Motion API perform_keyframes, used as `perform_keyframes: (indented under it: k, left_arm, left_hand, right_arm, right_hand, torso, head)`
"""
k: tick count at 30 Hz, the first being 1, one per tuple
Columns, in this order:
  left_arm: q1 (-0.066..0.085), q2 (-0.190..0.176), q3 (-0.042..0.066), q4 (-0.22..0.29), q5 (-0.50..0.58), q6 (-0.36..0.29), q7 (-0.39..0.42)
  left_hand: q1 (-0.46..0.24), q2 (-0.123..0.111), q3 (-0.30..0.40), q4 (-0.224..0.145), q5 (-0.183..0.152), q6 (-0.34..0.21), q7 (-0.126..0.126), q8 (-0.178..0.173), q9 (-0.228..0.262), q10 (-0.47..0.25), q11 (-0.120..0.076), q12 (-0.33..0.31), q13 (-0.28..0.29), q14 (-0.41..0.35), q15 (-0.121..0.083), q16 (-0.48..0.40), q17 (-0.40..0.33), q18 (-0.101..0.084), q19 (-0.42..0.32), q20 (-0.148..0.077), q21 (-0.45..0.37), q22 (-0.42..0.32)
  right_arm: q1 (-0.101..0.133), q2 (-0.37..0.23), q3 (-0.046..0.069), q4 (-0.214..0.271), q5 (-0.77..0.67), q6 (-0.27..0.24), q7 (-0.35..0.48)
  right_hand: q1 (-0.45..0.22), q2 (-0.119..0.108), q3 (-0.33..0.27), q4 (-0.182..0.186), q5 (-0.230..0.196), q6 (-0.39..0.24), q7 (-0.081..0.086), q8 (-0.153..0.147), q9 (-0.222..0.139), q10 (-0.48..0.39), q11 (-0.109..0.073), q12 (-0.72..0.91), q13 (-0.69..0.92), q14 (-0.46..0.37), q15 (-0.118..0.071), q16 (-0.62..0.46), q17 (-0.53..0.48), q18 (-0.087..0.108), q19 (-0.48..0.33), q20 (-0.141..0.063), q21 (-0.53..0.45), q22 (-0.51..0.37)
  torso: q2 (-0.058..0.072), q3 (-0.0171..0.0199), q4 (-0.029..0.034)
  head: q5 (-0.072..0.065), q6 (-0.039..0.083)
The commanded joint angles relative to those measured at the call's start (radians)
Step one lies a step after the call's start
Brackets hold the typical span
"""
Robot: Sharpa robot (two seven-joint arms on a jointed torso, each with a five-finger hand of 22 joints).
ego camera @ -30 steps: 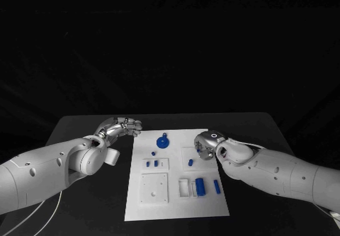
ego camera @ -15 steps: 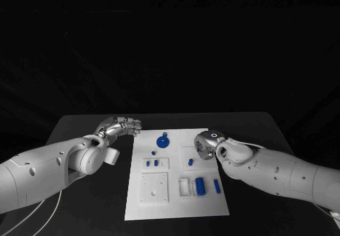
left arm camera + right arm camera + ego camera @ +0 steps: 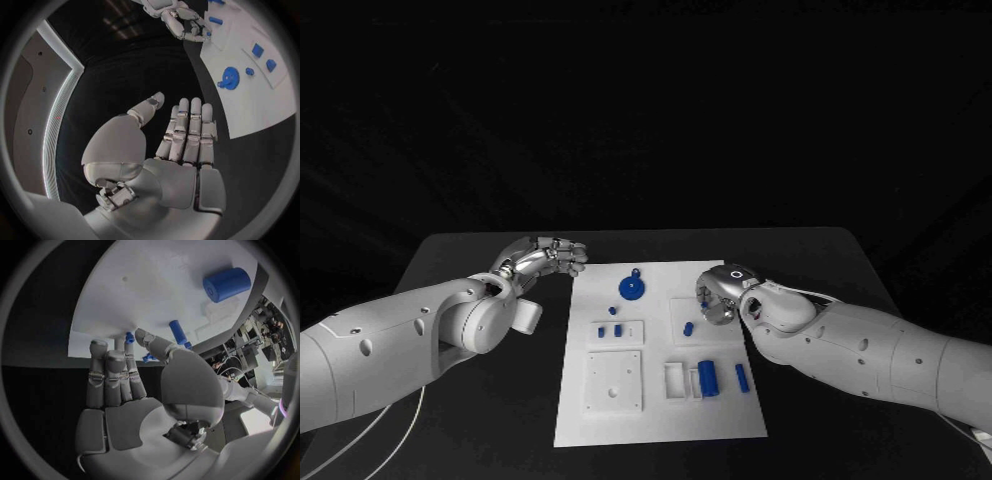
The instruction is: Assemble the parts on the task board
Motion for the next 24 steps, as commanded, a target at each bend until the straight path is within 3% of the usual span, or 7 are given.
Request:
perform_keyframes:
  k: [1, 9, 19, 24]
  left_arm:
    - [0.001, 0.0, 0.001, 0.001, 0.006, 0.01, 0.004]
    - [0.001, 0.002, 0.001, 0.001, 0.006, 0.01, 0.003]
    - [0.001, 0.0, 0.001, -0.003, 0.006, 0.01, 0.0]
    - [0.001, -0.001, 0.001, -0.003, 0.006, 0.012, -0.002]
  left_hand:
    - [-0.002, 0.0, -0.005, -0.003, -0.004, -0.003, 0.001, 0.004, -0.002, 0.0, 0.01, -0.006, -0.001, 0.004, 0.002, -0.004, 0.001, 0.018, 0.0, 0.005, -0.003, 0.002]
    - [-0.002, 0.001, -0.005, -0.003, -0.003, -0.003, 0.001, 0.004, -0.002, 0.0, 0.01, -0.006, -0.001, 0.005, 0.002, -0.005, 0.001, 0.019, 0.0, 0.006, -0.004, 0.002]
    - [-0.001, 0.001, -0.004, -0.004, -0.003, -0.002, 0.001, 0.005, -0.002, 0.0, 0.01, -0.005, -0.002, 0.006, 0.002, -0.006, 0.002, 0.019, 0.0, 0.006, -0.004, 0.003]
    - [0.0, 0.0, -0.005, -0.004, -0.003, -0.003, 0.001, 0.005, -0.002, 0.0, 0.01, -0.005, -0.002, 0.006, 0.003, -0.008, 0.003, 0.019, -0.001, 0.006, -0.005, 0.003]
  right_arm:
    - [-0.019, 0.012, -0.012, 0.008, 0.007, 0.064, 0.022]
    - [-0.02, 0.021, -0.012, 0.009, -0.017, 0.052, 0.006]
    - [-0.024, 0.016, -0.012, 0.011, -0.06, 0.074, -0.02]
    - [-0.023, 0.011, -0.012, 0.004, -0.057, 0.042, -0.018]
  right_hand:
    - [0.013, 0.006, 0.003, 0.005, -0.006, -0.002, -0.002, -0.001, -0.001, 0.084, -0.015, -0.005, 0.0, -0.002, -0.003, 0.004, 0.001, 0.03, 0.002, -0.01, 0.007, 0.018]
    - [0.04, 0.055, 0.008, -0.02, -0.008, 0.033, -0.016, 0.018, 0.007, 0.122, -0.03, 0.005, 0.017, 0.004, -0.018, 0.011, 0.005, 0.03, 0.007, -0.013, 0.016, 0.022]
    - [0.043, 0.063, 0.014, -0.039, -0.008, 0.054, -0.025, 0.029, 0.012, 0.147, -0.04, 0.009, 0.03, 0.01, -0.027, 0.013, 0.006, 0.03, 0.011, -0.013, 0.027, 0.022]
    - [0.044, 0.061, 0.018, -0.042, -0.008, 0.058, -0.026, 0.03, 0.013, 0.151, -0.041, 0.009, 0.033, 0.012, -0.029, 0.013, 0.006, 0.03, 0.012, -0.013, 0.03, 0.022]
  torso:
    - [0.001, 0.0005, 0.0001]
    - [0.001, 0.0003, 0.0004]
    - [0.0, 0.0001, 0.0003]
    - [0.0, 0.0001, -0.0006]
  head:
    - [0.0, 0.0]
    - [0.0, -0.001]
    - [0.001, -0.005]
    - [0.0, -0.003]
